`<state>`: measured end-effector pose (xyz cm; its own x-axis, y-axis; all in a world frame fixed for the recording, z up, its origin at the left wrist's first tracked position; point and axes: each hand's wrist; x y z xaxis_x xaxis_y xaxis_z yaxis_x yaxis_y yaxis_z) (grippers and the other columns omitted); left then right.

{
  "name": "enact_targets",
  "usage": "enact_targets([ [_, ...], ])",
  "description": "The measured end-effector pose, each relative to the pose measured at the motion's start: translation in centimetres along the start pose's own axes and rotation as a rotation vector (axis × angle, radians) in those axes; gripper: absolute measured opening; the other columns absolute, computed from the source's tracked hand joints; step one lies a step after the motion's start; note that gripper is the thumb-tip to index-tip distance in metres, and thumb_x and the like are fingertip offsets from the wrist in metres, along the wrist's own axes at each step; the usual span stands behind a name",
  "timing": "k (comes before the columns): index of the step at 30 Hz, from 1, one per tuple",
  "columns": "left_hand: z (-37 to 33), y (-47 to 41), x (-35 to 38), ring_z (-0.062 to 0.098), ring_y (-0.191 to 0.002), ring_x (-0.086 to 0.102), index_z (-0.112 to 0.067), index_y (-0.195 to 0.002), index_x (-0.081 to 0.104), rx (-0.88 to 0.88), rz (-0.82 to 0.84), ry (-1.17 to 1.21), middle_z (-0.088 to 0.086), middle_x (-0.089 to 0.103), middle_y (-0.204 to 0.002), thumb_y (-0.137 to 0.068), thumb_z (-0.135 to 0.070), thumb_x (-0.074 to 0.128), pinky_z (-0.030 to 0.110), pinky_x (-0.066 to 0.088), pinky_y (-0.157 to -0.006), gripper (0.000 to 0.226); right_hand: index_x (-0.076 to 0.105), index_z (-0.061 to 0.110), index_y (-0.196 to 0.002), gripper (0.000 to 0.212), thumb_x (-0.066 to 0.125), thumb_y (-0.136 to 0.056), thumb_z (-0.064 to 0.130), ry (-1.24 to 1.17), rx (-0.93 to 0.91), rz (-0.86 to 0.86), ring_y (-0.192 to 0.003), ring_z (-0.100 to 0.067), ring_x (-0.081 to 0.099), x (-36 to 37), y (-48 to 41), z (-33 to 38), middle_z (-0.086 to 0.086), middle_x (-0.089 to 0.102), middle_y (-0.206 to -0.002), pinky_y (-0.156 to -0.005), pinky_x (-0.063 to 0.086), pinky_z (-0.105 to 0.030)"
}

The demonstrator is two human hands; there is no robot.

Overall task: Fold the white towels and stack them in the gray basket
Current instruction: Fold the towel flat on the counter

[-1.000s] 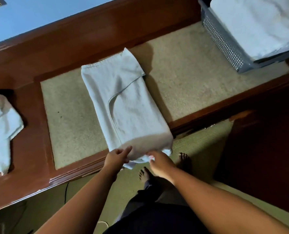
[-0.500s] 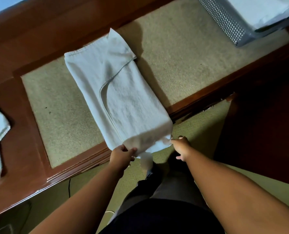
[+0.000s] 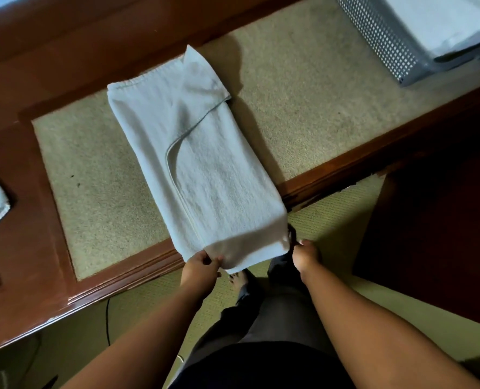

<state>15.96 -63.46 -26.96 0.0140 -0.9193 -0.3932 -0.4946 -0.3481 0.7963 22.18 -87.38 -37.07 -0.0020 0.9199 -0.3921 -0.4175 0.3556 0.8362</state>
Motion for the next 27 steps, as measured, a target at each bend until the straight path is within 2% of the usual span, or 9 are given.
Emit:
enact_targets([
  [4,-1.0,0.7,-1.2,0.012,-0.067,0.07,-0.027,-0.095,0.069,0.084,-0.016,-0.174,-0.002,0.075,-0.081,-0.096,-0.042,0.059,0.023,0.044,-0.047,0.018,0.053,0.014,-0.131,0.035,0.053,-0.097,0.009,0.113,-0.29,-0.068,-0.113,-0.033,0.058,-0.7,1.2,2.8,-0.014,0.058,-0.129,-0.092,0.048,-0.038],
  [7,-1.7,1.2,-2.8,0.012,-0.07,0.071,-0.027,-0.085,0.069,0.143,-0.131,-0.184,-0.004,0.073,-0.075,-0.094,-0.041,0.059,0.032,0.055,-0.058,0.019,0.056,0.017,-0.127,0.032,0.054,-0.096,0.013,0.204,-0.58,-0.138,-0.105,-0.027,0.058,-1.6,3.9,5.7,-0.01,0.052,-0.125,-0.09,0.05,-0.041],
  [9,-2.1,1.4,-3.6,0.011,-0.07,0.069,-0.026,-0.083,0.066,0.199,-0.203,-0.132,-0.006,0.072,-0.076,-0.093,-0.037,0.063,0.036,0.058,-0.067,0.015,0.058,0.017,-0.123,0.029,0.057,-0.095,0.014,0.289,-0.825,-0.162,-0.106,-0.024,0.055,-2.0,5.7,7.4,-0.008,0.048,-0.127,-0.091,0.05,-0.041],
  [11,-3.0,1.5,-4.3,0.007,-0.068,0.066,-0.026,-0.086,0.063,0.269,-0.275,-0.093,-0.007,0.069,-0.076,-0.094,-0.033,0.065,0.029,0.052,-0.061,0.011,0.061,0.017,-0.119,0.029,0.059,-0.09,0.014,0.425,-1.06,-0.16,-0.11,-0.025,0.053,-1.9,6.6,9.4,-0.006,0.05,-0.126,-0.093,0.048,-0.041],
  [13,-4.0,1.4,-4.6,0.006,-0.071,0.064,-0.026,-0.096,0.061,0.338,-0.31,-0.115,-0.009,0.067,-0.083,-0.095,-0.031,0.065,0.028,0.052,-0.062,0.006,0.063,0.017,-0.12,0.035,0.055,-0.086,0.021,0.566,-1.197,-0.122,-0.115,-0.029,0.052,-1.6,6.5,11.4,-0.007,0.053,-0.128,-0.096,0.047,-0.045],
  [17,-5.3,-0.7,-4.7,0.016,-0.097,0.06,-0.025,-0.114,0.064,0.563,-0.377,-0.292,-0.006,0.057,-0.11,-0.093,-0.03,0.063,0.035,0.053,-0.081,0.022,0.062,0.022,-0.131,0.048,0.049,-0.086,0.034,0.834,-1.351,0.033,-0.134,-0.034,0.046,0.1,5.5,15.7,-0.007,0.049,-0.147,-0.104,0.043,-0.054],
  [22,-8.4,-3.9,-4.1,0.019,-0.115,0.058,-0.031,-0.127,0.06,0.874,-0.258,-0.647,-0.007,0.059,-0.128,-0.093,-0.037,0.049,0.037,0.049,-0.095,0.036,0.04,0.027,-0.151,0.057,0.047,-0.095,0.039,1.148,-1.423,0.158,-0.153,-0.022,0.013,2.4,3.1,21.1,0.001,0.02,-0.165,-0.119,0.024,-0.051],
  [24,-9.8,-5.5,-3.9,0.021,-0.123,0.057,-0.028,-0.136,0.053,0.907,-0.234,-0.783,-0.002,0.056,-0.139,-0.093,-0.036,0.05,0.039,0.049,-0.101,0.044,0.031,0.029,-0.155,0.06,0.042,-0.098,0.044,1.22,-1.412,0.174,-0.154,-0.021,0.006,3.2,2.3,22.8,0.002,0.011,-0.167,-0.12,0.02,-0.052],
  [27,-12.9,-8.5,-4.4,0.023,-0.137,0.048,-0.025,-0.148,0.044,0.774,-0.281,-0.889,0.0,0.047,-0.153,-0.093,-0.039,0.048,0.048,0.045,-0.108,0.057,0.029,0.028,-0.155,0.064,0.04,-0.096,0.051,1.307,-1.436,0.164,-0.154,-0.024,0.01,4.3,1.0,25.5,-0.001,0.011,-0.167,-0.117,0.026,-0.054],
])
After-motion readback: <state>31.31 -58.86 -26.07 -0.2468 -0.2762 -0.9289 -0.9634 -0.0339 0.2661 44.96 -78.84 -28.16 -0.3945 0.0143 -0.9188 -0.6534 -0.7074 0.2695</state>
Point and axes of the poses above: each hand's wrist, its own y-axis away from the middle knuckle, its own x-axis out of the palm, z = x × y
